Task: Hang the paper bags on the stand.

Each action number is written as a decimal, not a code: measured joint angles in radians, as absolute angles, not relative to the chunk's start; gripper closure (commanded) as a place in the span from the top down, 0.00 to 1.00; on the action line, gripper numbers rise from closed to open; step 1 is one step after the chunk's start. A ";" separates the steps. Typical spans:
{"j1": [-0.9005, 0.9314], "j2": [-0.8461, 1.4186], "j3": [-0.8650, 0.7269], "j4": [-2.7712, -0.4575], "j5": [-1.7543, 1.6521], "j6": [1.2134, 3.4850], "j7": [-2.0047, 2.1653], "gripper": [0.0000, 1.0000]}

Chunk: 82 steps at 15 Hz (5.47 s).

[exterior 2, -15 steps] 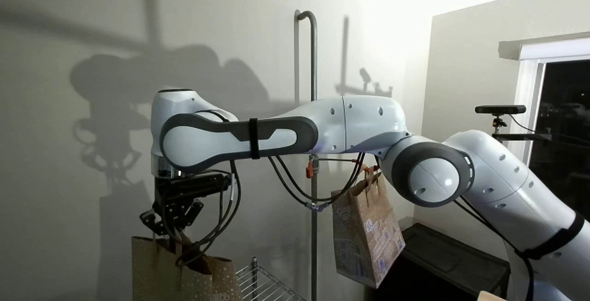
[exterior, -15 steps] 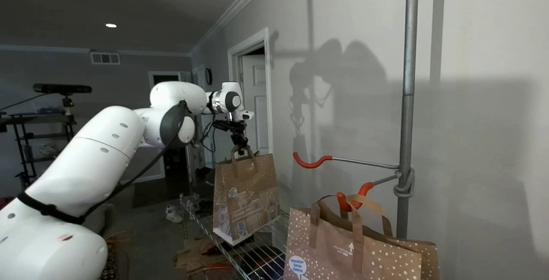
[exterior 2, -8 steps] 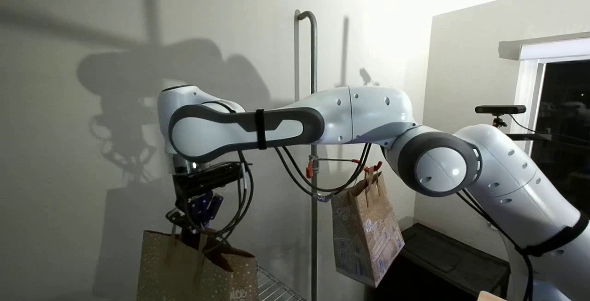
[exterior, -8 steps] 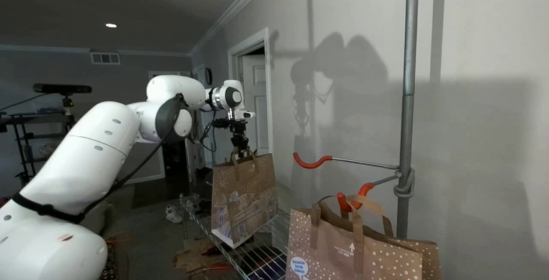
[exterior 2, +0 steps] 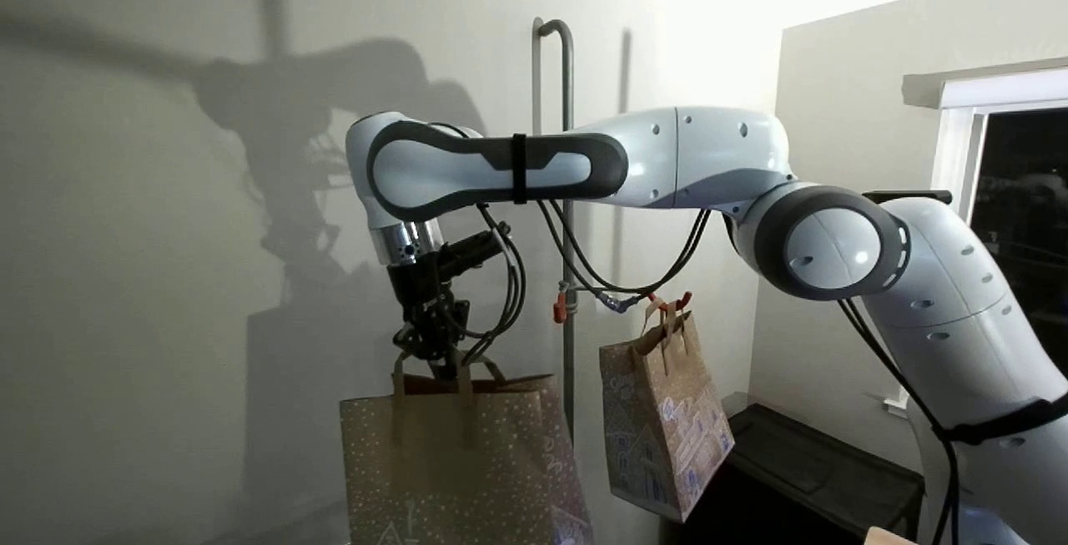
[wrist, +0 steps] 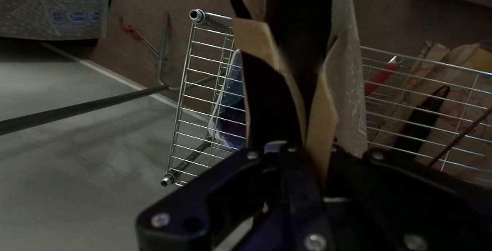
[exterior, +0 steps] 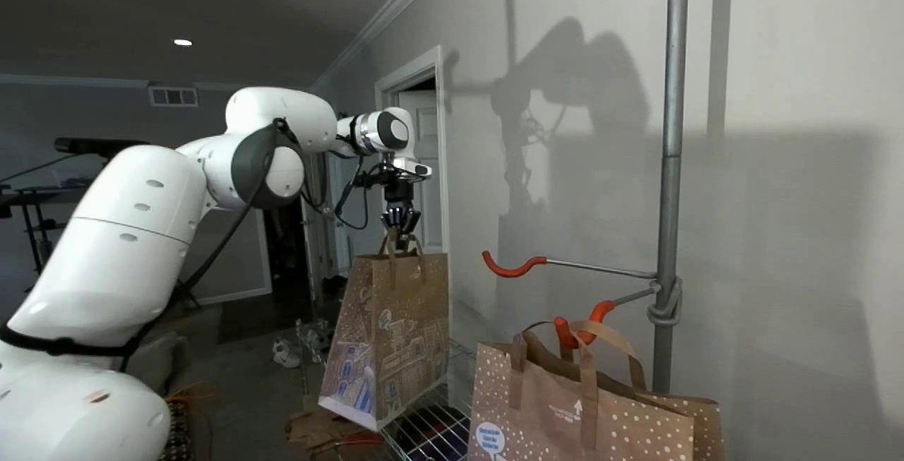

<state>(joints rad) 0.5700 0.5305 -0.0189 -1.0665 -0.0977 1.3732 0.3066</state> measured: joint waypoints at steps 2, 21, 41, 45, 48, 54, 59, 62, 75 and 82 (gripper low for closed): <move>0.549 0.496 -0.028 -1.112 -0.098 1.369 0.255 0.05; 0.235 0.135 0.066 -1.595 -0.124 1.540 -0.136 0.04; 0.066 0.050 0.047 -1.664 -0.038 1.667 -0.660 0.05; 0.066 0.058 0.047 -1.655 -0.038 1.672 -0.660 0.05; 0.065 0.083 0.045 -1.628 -0.038 1.672 -0.660 0.05; 0.042 0.149 0.033 -1.553 -0.041 1.667 -0.660 0.04; 0.028 0.164 0.025 -1.520 -0.073 1.666 -0.658 0.04; 0.028 0.180 0.024 -1.507 -0.097 1.665 -0.656 0.04; 0.028 0.255 0.023 -1.493 -0.144 1.653 -0.609 0.05; 0.028 0.256 0.023 -1.490 -0.165 1.611 -0.599 0.36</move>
